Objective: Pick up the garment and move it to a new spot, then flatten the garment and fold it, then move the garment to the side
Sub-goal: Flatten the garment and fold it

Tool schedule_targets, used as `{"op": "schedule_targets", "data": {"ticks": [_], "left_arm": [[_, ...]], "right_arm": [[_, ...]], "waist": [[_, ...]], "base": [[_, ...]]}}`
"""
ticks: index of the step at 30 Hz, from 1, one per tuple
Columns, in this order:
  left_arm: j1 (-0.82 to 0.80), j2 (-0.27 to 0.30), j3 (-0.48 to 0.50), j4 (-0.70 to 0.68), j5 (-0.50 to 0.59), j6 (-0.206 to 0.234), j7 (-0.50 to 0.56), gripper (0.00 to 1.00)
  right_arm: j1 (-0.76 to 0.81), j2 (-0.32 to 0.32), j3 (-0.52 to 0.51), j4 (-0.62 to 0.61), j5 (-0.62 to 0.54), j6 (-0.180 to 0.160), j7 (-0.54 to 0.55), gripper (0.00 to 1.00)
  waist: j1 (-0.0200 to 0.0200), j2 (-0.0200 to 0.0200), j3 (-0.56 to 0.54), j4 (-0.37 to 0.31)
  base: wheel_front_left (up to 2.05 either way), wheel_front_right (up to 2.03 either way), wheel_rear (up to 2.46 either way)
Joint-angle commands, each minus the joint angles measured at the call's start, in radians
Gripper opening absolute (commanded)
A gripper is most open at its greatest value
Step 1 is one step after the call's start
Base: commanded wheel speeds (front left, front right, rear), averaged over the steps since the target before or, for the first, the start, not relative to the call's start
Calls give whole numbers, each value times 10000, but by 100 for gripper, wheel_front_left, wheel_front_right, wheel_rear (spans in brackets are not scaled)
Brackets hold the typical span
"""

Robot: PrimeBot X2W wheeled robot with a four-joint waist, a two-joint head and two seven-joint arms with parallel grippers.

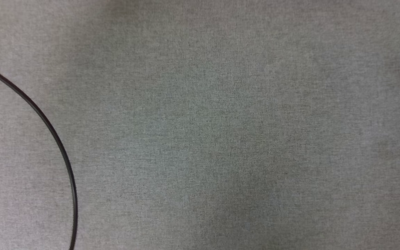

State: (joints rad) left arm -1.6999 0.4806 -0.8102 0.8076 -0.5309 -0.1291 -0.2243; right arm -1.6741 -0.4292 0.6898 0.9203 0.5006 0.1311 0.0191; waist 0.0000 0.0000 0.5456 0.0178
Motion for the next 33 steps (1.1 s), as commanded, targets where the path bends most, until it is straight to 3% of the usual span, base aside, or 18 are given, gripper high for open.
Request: {"op": "schedule_targets", "data": {"ticks": [1, 8, 14, 22, 33], "left_arm": [[558, 7, -127, 31, -192, 7, -123, 0], [2927, 231, -369, -283, -713, 6, -375, 0], [5429, 605, -252, -1542, -817, 319, -423, 0], [9190, 1417, -304, -3931, -1146, 1380, -400, 0], [13517, 2695, -811, -7139, -2295, 3051, 484, 0]], "right_arm": [[551, 115, 259, 60, 161, -7, -126, 0], [2476, 127, 1517, -40, 1014, -7, -363, 0], [4123, -348, 2450, -583, 1888, -7, -793, 0], [6329, -1231, 3571, -1442, 2807, -7, -1156, 0], [8724, -2324, 4532, -2722, 3488, -7, -1202, 0]], "waist": [[0, 0, -210, -2], [0, 0, -878, -103], [0, 0, -1630, -106], [0, 0, -2784, -82], [0, 0, -4103, -190]], "base": [[0, 0, 0], [0, 0, 0], [0, 0, 0], [0, 0, 0], [0, 0, 0]]}}
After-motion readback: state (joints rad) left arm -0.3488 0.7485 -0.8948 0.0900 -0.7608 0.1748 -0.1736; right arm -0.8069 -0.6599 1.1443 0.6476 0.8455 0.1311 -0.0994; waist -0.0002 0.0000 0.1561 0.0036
